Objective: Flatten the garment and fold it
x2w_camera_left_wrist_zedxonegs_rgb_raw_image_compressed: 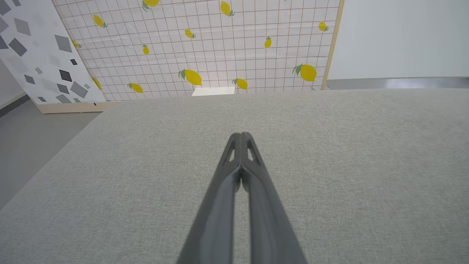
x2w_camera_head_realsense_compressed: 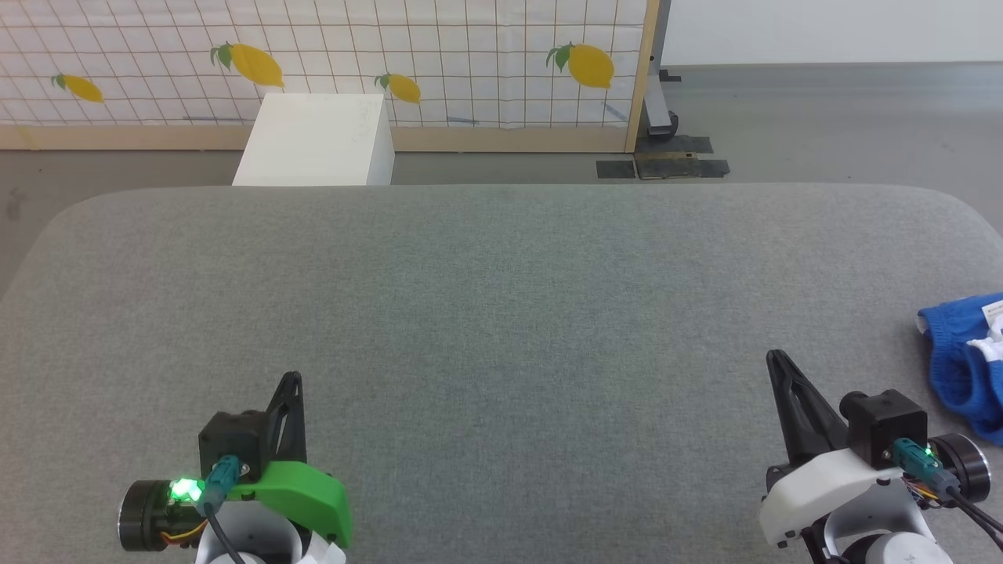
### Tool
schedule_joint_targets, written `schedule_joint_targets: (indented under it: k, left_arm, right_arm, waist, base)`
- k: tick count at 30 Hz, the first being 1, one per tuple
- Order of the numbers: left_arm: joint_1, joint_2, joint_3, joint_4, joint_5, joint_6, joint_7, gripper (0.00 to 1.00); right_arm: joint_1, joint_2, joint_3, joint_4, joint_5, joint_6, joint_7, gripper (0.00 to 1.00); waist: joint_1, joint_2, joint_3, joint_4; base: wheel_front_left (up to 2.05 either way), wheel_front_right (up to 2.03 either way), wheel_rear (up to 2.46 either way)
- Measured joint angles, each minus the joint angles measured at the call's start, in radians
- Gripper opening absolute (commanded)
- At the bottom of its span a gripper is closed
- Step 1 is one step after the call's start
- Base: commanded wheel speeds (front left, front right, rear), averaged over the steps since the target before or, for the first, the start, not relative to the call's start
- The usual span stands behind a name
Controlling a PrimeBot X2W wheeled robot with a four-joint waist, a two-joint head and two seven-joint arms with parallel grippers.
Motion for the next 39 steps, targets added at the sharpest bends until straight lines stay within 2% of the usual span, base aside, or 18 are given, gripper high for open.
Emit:
schedule_joint_targets:
  k: [39]
  left_arm:
    - [0.000,0.000,0.000,0.000,0.000,0.000,0.000,0.00]
  right_arm:
    - [0.000,0.000,0.000,0.000,0.000,0.000,0.000,0.00]
  waist:
    - [0.0000,0.0000,0.000,0.000]
  base:
    - [0.00,0.00,0.00]
